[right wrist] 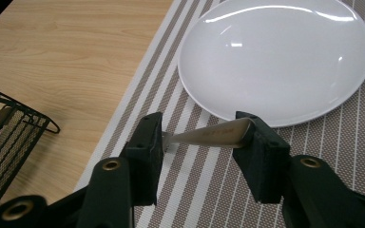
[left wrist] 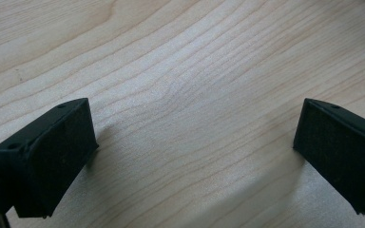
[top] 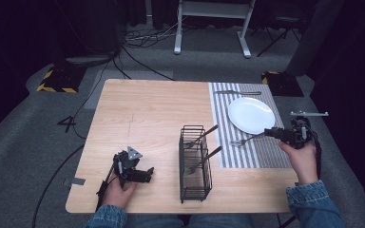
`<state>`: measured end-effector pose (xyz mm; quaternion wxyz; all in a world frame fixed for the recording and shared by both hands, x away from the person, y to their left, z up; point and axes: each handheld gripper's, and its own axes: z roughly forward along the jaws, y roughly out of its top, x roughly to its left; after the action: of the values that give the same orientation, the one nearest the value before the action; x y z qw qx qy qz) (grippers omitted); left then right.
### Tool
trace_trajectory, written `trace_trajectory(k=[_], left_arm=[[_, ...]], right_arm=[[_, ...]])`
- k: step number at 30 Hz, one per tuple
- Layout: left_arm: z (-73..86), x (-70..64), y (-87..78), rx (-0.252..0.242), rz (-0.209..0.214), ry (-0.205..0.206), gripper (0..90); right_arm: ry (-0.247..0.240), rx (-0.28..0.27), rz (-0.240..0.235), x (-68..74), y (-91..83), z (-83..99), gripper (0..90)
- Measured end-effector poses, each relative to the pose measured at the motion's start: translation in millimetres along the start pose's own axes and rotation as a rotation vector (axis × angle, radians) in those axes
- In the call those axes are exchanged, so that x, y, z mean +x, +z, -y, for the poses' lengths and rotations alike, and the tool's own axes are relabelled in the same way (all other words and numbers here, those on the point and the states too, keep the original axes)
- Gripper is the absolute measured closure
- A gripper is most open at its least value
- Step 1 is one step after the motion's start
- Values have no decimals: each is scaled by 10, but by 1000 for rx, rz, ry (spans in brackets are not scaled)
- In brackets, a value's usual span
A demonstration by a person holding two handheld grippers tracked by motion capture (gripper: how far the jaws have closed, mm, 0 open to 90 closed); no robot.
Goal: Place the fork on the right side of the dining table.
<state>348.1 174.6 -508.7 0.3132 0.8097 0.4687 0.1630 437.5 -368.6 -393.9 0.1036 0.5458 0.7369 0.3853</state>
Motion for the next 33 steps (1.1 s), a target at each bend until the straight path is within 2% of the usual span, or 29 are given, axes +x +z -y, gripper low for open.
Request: trace_trajectory(k=[8,10,25,29,30,33], left_arm=[[0,0,0,0,0,0,4],[0,0,0,0,0,0,4],[0,0,0,0,0,0,4],[0,0,0,0,0,0,4],[0,0,0,0,0,0,4],[0,0,0,0,0,0,4]], right_arm=[[55,35,12,-179,93,82,508],[66,47,4,-220,125,107,508],[103,83,7,-380,267,202,476],[138,85,-14,-471,318,233,470],[166,93,-20,-529,346,265,470],[180,104,-17,-566,366,286,467]])
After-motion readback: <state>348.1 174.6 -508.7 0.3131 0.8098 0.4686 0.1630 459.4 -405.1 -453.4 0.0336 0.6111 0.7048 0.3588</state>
